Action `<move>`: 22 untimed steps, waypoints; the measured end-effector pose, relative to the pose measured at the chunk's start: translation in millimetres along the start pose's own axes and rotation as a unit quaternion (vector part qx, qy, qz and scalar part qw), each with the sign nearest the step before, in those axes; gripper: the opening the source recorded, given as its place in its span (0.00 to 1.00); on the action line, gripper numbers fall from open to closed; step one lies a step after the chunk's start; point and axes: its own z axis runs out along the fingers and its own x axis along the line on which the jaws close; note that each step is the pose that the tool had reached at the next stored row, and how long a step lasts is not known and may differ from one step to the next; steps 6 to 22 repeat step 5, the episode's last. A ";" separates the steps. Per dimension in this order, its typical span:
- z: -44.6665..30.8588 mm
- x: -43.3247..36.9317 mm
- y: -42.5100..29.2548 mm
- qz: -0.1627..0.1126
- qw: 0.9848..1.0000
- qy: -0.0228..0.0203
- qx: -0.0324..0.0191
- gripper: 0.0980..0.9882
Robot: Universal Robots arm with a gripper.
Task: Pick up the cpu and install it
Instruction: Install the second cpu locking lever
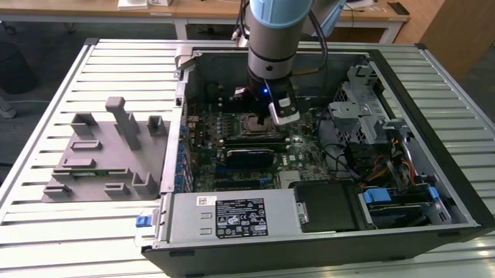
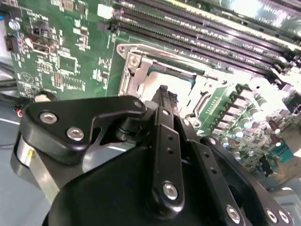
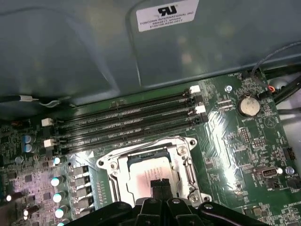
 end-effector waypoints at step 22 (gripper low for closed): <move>0.0 0.0 0.0 0.000 1.000 0.000 0.000 0.01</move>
